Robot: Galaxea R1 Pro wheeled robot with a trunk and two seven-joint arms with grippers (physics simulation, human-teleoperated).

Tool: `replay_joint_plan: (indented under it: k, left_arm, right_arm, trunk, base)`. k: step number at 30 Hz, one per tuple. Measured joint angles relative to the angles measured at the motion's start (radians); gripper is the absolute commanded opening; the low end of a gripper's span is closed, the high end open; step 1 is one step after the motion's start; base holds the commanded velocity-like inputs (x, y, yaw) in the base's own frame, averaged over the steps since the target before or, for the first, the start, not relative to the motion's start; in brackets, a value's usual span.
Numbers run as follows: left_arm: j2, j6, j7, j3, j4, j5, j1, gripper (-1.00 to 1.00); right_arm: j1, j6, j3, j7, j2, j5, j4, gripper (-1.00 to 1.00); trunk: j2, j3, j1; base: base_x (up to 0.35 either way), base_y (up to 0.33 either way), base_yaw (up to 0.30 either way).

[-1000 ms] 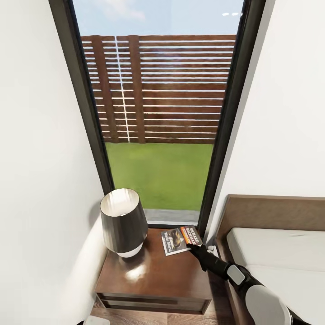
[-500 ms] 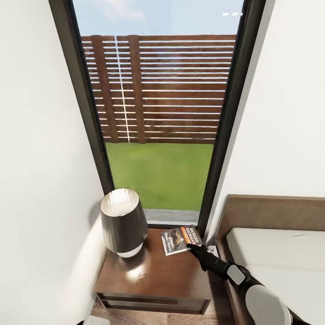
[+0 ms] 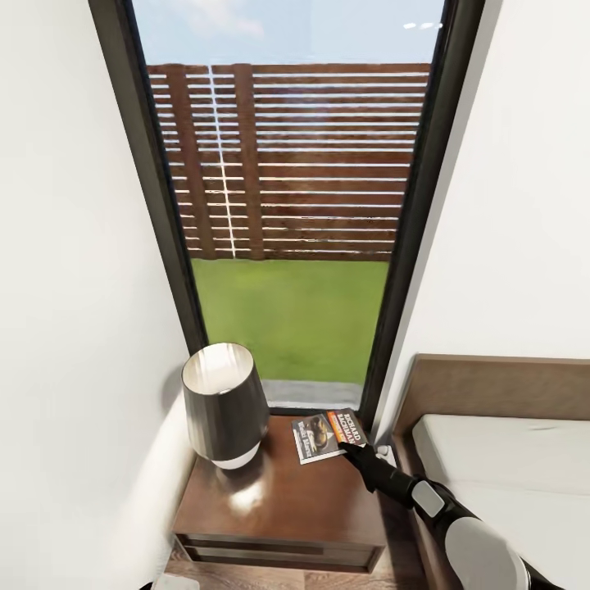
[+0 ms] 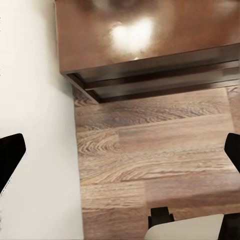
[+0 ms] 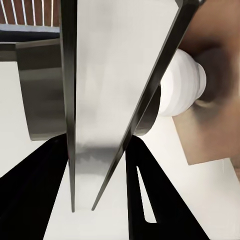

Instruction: In the bedroom, move the book from the bed onto either nightstand, and place the two sandals side by side next to the bed.

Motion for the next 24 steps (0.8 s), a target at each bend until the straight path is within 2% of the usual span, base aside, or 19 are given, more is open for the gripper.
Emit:
replay_joint_plan:
  k: [8,24]
  left_arm:
    - [0.000,0.000,0.000,0.000,0.000,0.000,0.000,1.00]
    - [0.000,0.000,0.000,0.000,0.000,0.000,0.000,1.00]
  right_arm:
    - [0.000,-0.001,0.000,0.000,0.001,0.000,0.000,-1.00]
    - [0.000,-0.003,0.000,0.000,0.002,0.000,0.000,-1.00]
  trunk:
    - [0.000,0.000,0.000]
    - [0.000,0.000,0.000]
  base:
    - [0.116,0.062,0.000]
    - [0.016,0.007,0.000]
